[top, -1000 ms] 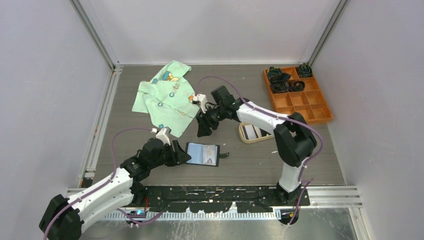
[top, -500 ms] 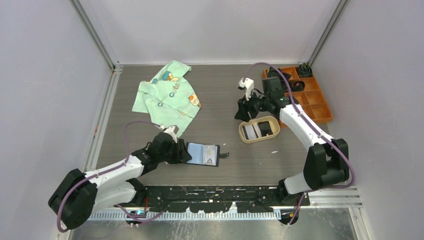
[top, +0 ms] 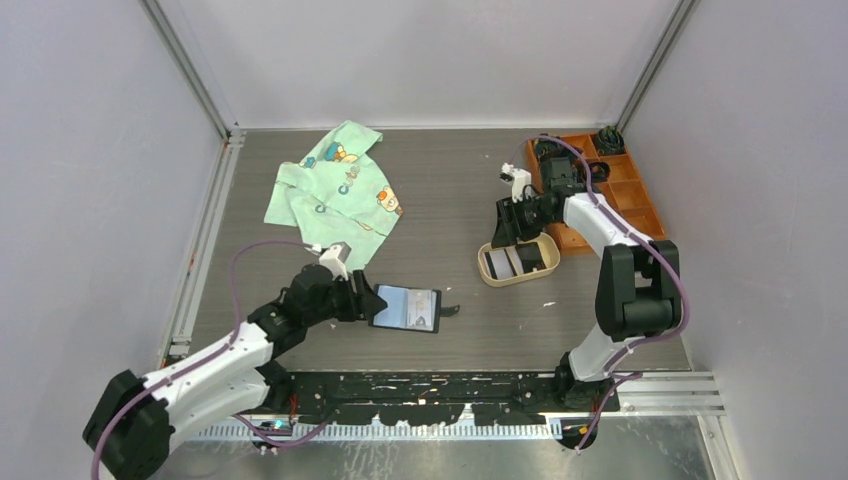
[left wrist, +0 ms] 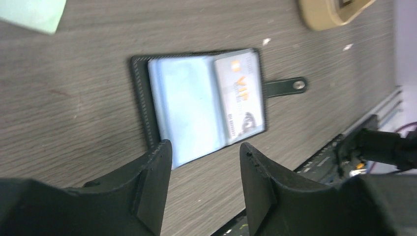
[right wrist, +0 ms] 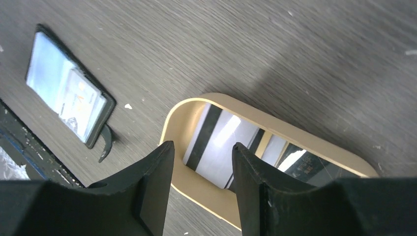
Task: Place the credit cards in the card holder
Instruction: Pick up the credit card from the storage box.
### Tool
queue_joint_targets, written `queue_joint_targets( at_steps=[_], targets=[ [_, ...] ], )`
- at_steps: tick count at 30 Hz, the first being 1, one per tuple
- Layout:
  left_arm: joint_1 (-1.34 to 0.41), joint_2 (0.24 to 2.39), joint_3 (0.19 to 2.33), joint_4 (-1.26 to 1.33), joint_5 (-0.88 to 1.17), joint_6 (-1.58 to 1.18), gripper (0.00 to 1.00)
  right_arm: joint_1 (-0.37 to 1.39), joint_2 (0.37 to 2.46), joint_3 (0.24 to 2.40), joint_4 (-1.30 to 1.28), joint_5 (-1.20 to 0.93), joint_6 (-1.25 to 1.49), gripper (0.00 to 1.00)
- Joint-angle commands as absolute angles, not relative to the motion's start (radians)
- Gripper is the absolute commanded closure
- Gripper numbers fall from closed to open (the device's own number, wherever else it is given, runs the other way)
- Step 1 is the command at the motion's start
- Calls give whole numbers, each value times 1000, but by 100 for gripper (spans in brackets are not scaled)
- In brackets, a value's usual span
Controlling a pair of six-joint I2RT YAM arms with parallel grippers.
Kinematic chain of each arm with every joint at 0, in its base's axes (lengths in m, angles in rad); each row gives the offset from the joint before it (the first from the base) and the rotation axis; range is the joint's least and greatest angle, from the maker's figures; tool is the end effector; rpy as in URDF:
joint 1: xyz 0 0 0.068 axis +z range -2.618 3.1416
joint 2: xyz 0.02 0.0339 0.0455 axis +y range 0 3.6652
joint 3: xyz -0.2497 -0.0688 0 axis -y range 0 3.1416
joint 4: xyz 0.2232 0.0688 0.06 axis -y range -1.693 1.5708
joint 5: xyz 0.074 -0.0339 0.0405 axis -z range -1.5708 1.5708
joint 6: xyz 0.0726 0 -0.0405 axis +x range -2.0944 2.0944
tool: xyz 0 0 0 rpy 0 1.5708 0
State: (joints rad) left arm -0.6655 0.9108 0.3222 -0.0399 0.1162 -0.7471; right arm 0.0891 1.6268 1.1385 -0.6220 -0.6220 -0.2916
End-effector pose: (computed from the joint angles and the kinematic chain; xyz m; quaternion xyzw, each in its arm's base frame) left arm 0.1553 -0.1326 0.1508 -0.0099 0.8899 -0.3335 0.3112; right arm 0.3133 0.0705 0.1919 -0.2439 0.8969 0.2744 0.2463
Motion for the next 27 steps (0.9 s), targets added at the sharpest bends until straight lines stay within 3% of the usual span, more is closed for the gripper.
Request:
queue_joint_targets(
  at_steps=[1,10,21,27],
  targets=[
    [-660,768,316,-27,117,-732,44,71,1633,1159,-627,-513,-197,47],
    [-659,704,248,217,235,-844,35,51,1739,1201,-718,-490,-197,47],
    [-662,1097,353,532,394,-919,42,46,1822,1241,-798,-552,-204,49],
    [-696,1260,450,572,393,-906,43,43,1852,1243,-829,-590,-202,51]
  ],
)
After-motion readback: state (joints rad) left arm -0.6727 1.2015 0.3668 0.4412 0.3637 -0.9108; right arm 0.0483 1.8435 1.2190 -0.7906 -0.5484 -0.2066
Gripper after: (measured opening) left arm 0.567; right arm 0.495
